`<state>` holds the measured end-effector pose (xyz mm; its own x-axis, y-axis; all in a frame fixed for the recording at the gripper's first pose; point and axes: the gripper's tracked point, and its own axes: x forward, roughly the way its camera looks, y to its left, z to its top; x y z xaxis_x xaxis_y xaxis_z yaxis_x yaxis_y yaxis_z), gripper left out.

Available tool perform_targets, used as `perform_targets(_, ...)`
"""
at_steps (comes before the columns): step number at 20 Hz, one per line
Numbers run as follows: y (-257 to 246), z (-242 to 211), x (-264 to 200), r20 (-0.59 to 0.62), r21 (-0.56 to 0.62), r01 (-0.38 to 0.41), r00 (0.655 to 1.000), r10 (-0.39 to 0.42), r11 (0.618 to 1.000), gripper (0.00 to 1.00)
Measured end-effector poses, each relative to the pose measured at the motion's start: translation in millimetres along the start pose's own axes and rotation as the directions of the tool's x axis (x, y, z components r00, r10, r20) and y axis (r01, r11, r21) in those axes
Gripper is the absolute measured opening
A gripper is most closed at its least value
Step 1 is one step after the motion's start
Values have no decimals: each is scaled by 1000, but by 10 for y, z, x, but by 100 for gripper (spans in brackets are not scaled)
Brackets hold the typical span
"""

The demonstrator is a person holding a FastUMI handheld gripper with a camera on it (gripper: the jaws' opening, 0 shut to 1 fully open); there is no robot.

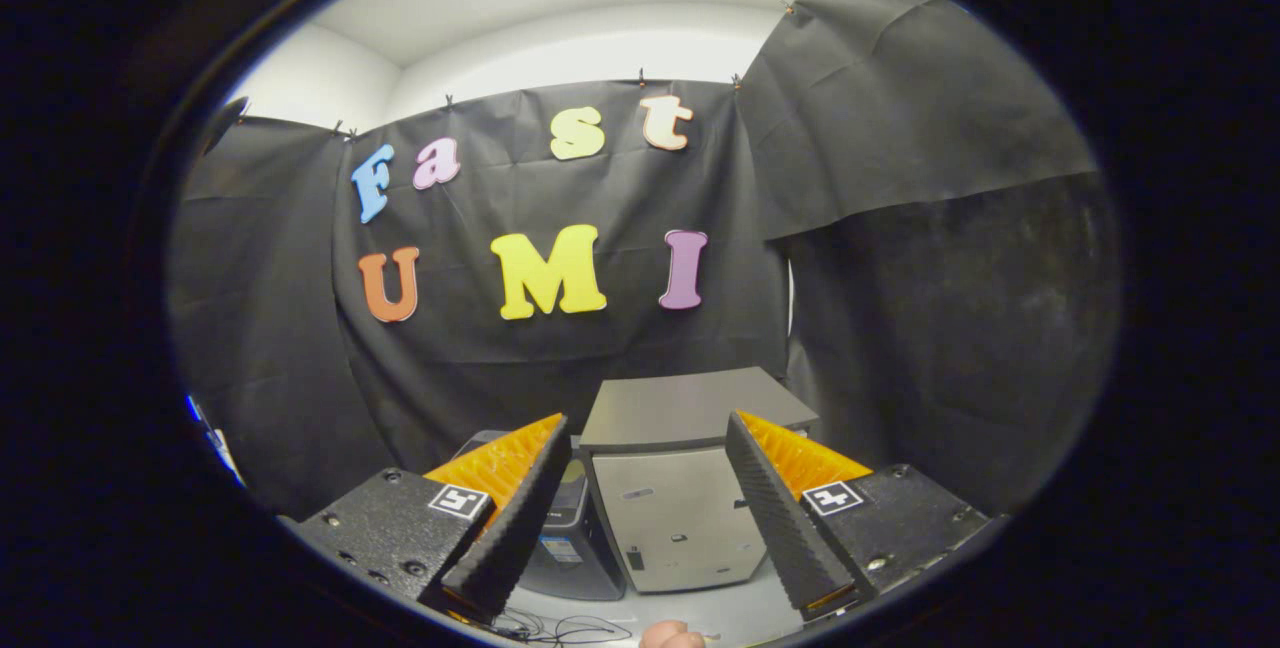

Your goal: Put the clothes into the washing machine and then close the washing machine lid.

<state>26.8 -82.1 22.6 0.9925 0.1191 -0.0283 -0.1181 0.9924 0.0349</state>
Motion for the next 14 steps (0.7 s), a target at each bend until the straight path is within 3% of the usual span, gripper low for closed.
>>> perform_targets(14,65,1,32,-2,-14,-9,1000,9,1000,99)
